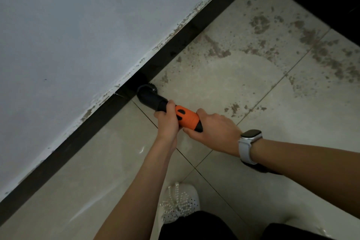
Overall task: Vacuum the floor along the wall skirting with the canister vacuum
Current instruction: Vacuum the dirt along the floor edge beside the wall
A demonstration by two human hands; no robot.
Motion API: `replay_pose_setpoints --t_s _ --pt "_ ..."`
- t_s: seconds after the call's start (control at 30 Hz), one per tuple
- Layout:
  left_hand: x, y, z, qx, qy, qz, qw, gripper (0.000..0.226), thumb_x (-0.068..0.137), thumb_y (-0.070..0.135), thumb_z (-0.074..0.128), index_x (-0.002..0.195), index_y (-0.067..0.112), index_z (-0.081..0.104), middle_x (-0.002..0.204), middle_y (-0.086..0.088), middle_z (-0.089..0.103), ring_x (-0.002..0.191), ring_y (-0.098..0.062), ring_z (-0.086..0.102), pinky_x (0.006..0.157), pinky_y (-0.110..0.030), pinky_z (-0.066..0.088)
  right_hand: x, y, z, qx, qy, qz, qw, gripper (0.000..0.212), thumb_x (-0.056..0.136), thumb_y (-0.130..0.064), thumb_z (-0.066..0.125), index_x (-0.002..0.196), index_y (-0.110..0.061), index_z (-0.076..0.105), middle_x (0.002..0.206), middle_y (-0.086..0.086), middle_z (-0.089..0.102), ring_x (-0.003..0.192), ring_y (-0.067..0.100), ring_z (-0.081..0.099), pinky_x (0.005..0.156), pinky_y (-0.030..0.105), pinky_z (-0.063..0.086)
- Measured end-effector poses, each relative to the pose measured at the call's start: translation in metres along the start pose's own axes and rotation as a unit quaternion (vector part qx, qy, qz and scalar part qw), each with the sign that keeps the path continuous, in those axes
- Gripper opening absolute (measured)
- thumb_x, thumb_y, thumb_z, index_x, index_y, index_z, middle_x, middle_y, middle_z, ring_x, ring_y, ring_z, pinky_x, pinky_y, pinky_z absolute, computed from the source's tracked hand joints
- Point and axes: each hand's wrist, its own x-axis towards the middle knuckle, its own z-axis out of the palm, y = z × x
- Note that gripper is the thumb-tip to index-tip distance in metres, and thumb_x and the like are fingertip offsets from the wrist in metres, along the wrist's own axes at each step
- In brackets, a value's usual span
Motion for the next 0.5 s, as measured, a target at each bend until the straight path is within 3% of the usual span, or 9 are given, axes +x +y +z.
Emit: replay_pose_setpoints --t_s 0.27,0.5 --pt "0.002 0.007 0.020 0.021 -0.013 0.003 1.000 0.033 0.098 0.031 0.043 0.117 0.009 0.028 0.087 -0.005 0.050 0.080 -0.015 0.054 0.076 -0.036 0.049 0.008 0.015 -0.010 0.033 0.005 0.006 0.999 0.043 0.090 -0.054 0.051 0.103 -0.013 0.042 0.074 -0.001 0.049 0.067 0.023 0.057 0.060 0.032 0.047" --pt "0.008 0.010 0.036 0.037 -0.038 0.012 0.998 0.035 0.097 0.031 0.044 0.119 0.010 0.027 0.088 -0.004 0.051 0.082 -0.015 0.054 0.085 -0.039 0.050 0.007 0.025 -0.016 0.038 0.030 0.030 0.998 0.040 0.090 -0.052 0.051 0.098 -0.015 0.039 0.067 -0.005 0.044 0.063 0.021 0.052 0.055 0.030 0.040"
